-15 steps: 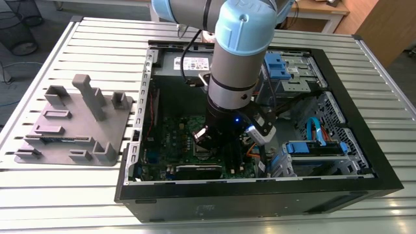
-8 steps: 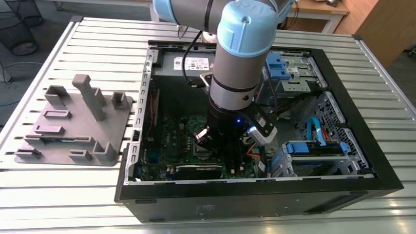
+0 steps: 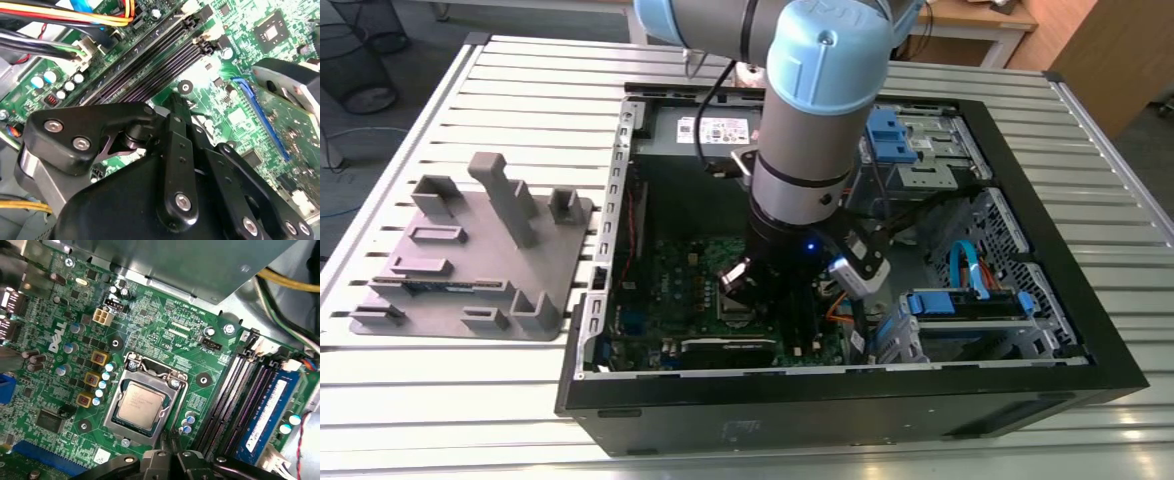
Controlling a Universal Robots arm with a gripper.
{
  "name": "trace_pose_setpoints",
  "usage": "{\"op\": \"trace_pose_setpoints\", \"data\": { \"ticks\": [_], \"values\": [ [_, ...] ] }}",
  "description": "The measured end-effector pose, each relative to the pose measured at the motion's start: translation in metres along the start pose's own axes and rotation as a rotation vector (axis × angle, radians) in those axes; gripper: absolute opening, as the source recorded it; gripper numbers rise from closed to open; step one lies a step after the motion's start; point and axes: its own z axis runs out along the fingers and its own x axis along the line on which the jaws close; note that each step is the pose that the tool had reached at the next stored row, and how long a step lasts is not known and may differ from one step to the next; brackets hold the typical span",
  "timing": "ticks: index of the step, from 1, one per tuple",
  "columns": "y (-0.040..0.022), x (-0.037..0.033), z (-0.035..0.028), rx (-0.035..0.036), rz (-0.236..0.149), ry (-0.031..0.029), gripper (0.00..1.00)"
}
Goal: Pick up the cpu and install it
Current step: 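Install the first cpu locking lever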
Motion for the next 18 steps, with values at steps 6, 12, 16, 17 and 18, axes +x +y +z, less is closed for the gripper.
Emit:
{"op": "trace_pose_setpoints", "data": {
  "ticks": [6,12,16,17,18],
  "values": [
    [-0.0022,0.0015,-0.0211,-0.0004,0.0,0.0007,0.11],
    [-0.0033,0.0022,-0.0328,-0.0009,0.0,0.0003,0.11],
    [0.0006,0.0052,-0.0325,-0.0007,0.001,0.0004,0.11],
    [0.0022,0.0069,-0.0323,-0.0007,0.001,0.0002,0.11],
    [0.0041,0.0092,-0.0322,-0.0008,0.001,-0.0001,0.11]
  ]
}}
